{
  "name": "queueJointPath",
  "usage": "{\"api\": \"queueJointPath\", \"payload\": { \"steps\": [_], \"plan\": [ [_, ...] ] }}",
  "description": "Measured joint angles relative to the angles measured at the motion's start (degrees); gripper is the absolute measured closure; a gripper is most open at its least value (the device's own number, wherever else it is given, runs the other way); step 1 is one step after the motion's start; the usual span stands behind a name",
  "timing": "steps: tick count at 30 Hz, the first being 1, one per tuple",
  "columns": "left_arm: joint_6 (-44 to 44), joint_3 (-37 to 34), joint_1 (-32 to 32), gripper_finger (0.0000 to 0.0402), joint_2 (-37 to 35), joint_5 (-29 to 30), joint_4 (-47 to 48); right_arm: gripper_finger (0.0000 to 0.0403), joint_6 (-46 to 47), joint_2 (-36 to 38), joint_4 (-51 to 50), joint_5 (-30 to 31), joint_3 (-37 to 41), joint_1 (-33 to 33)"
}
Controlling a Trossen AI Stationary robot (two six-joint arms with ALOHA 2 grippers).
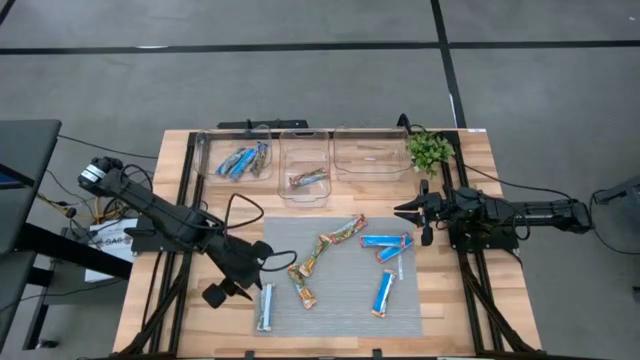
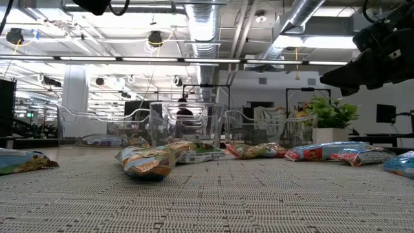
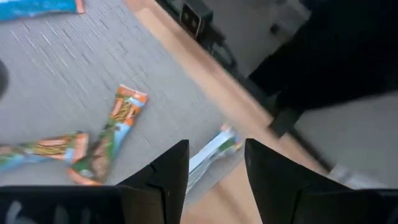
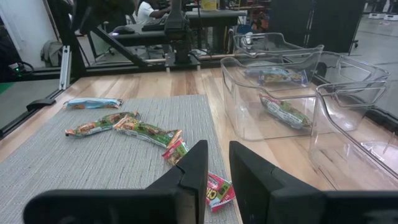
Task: Pick and place Granola Bars by type
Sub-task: Put the yellow granola bar into the right transparent bin
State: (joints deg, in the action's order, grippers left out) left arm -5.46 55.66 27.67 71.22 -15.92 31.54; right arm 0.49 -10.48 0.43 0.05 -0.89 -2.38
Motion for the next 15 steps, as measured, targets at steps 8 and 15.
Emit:
{"api": "queueJointPath", "payload": {
  "steps": [8,15],
  "plan": [
    [-24.3,0.0,4.0,0.0253,2.8,13.3,7.8,0.0344,0.0,0.0,0.0,0.0,0.0,0.0],
    [-30.7,0.0,5.9,0.0253,11.6,13.8,6.0,0.0344,0.0,0.0,0.0,0.0,0.0,0.0]
  ]
}}
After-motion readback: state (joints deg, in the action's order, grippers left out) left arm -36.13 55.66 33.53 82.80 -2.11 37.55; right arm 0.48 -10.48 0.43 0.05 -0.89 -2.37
